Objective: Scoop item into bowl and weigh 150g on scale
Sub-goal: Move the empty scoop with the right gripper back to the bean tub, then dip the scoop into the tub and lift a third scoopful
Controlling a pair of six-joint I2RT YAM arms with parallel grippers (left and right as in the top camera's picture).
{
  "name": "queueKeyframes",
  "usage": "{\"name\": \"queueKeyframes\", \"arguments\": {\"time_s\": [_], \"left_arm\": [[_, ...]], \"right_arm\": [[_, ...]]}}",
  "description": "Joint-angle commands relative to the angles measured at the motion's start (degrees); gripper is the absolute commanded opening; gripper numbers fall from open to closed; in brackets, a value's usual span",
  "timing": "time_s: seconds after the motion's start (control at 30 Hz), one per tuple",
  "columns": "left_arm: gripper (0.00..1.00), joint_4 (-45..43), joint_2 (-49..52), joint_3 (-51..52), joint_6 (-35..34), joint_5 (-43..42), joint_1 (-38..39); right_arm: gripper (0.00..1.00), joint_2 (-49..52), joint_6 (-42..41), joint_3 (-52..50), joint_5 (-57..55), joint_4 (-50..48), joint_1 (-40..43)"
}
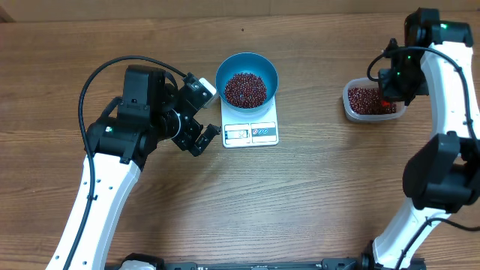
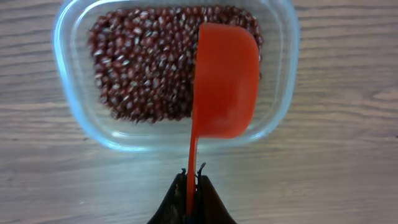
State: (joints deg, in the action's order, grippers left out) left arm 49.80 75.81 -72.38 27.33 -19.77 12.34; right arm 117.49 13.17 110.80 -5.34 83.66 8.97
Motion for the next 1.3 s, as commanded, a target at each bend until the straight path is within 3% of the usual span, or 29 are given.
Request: {"name": "queueKeyframes", "arguments": {"time_s": [0.0,0.43,0.6,1.0,1.27], "left_arm": [[0.99,0.11,-0.92,-0.87,-0.59,-0.81,-0.31],[1.0,0.11,-0.92,-0.87,-0.59,-0.79,-0.31],[0.99,0.11,-0.92,-0.87,-0.59,-0.81,-0.31],[0.99,0.11,-0.92,-0.87,-0.59,-0.81,-0.31],[1.0,0.11,-0.92,-0.87,-0.59,-0.79,-0.31]], "right_arm": [[0.04,2.14,0.9,-0.2,-1.7,-1.42,0.15],[0.04,3.1,3.21,-0.87,3.63,-6.47,0.66],[0.04,3.1,3.26,-5.9,6.21,-7.8,1.07],[0.04,3.08,5.35,-8.04,22.97,-6.86,2.01],[0.04,3.1,5.35,-8.04,34.07,-5.09,8.68]]}}
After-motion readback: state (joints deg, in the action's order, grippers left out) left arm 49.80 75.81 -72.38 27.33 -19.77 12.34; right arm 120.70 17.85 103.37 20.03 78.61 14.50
